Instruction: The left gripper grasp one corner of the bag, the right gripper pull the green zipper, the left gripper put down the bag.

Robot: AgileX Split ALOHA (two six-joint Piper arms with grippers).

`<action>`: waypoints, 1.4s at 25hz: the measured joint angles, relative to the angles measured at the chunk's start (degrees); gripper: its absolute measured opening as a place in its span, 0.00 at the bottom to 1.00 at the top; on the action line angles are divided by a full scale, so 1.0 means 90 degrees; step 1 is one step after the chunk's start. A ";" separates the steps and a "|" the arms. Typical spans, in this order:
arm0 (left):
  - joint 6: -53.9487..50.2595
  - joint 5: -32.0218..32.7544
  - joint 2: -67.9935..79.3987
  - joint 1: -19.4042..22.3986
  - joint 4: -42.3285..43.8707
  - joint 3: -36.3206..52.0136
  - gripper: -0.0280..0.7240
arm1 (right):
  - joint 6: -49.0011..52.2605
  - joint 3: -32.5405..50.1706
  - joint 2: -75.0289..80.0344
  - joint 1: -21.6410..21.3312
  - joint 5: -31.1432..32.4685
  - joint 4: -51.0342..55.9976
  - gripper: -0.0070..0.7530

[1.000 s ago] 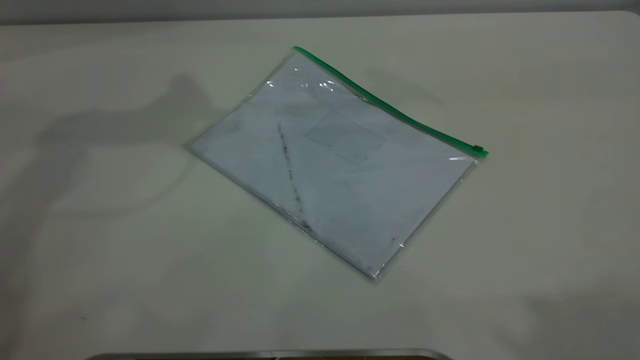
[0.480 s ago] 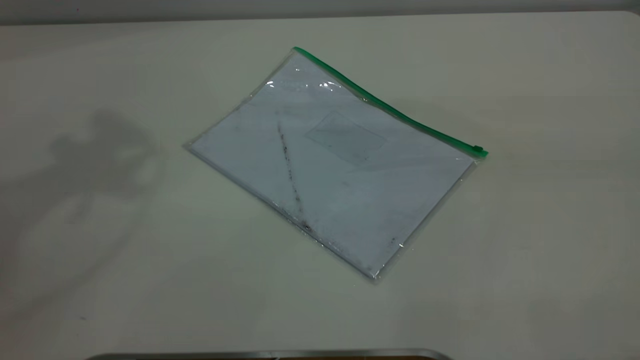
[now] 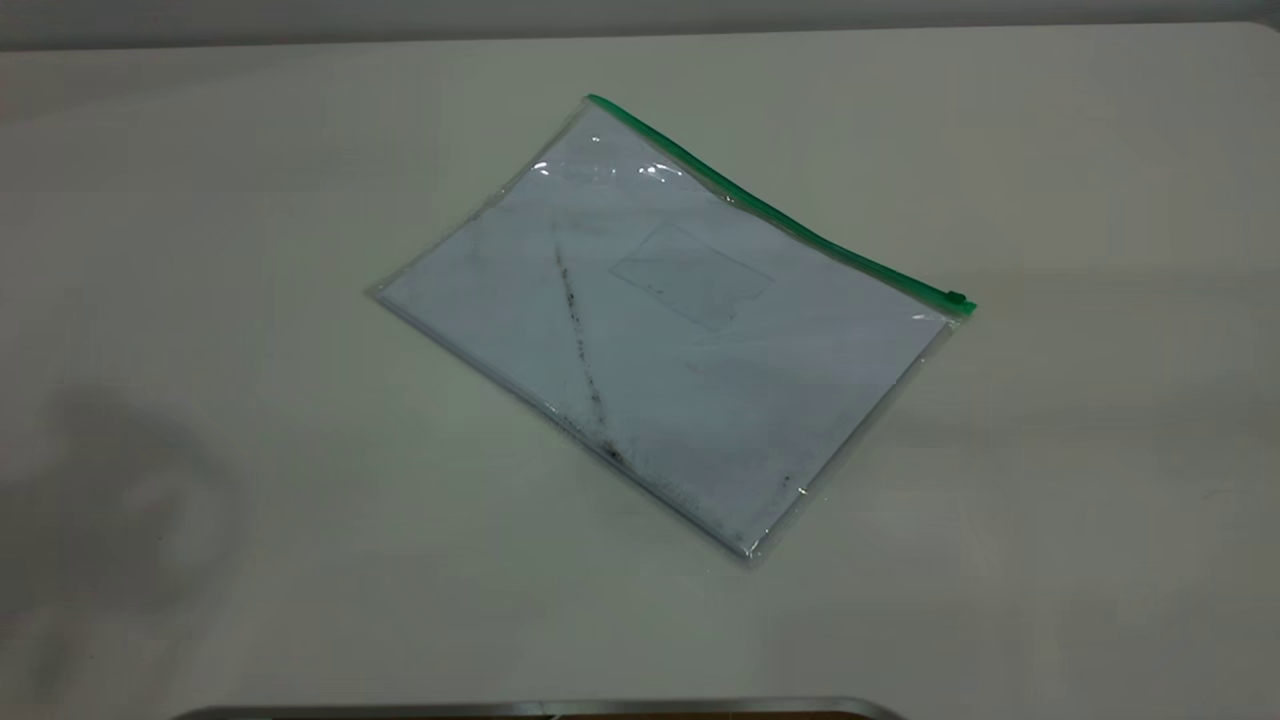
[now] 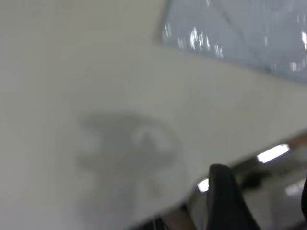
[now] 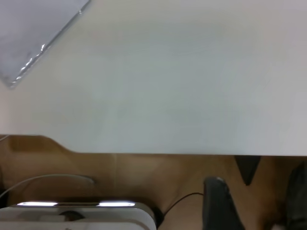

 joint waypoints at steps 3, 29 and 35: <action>-0.0059 0.0000 -0.0613 0.0000 0.0019 0.1066 0.62 | 0.0000 0.0005 0.0000 0.0000 -0.0013 -0.0021 0.62; -0.2147 -0.0330 -0.6468 0.0000 0.1269 0.4436 0.62 | -0.0314 0.0061 0.0000 0.0000 0.0019 -0.0515 0.52; -0.2160 -0.0287 -0.7405 0.0000 0.1269 0.4436 0.62 | -0.0320 0.0061 -0.0026 0.0000 0.0019 -0.0515 0.47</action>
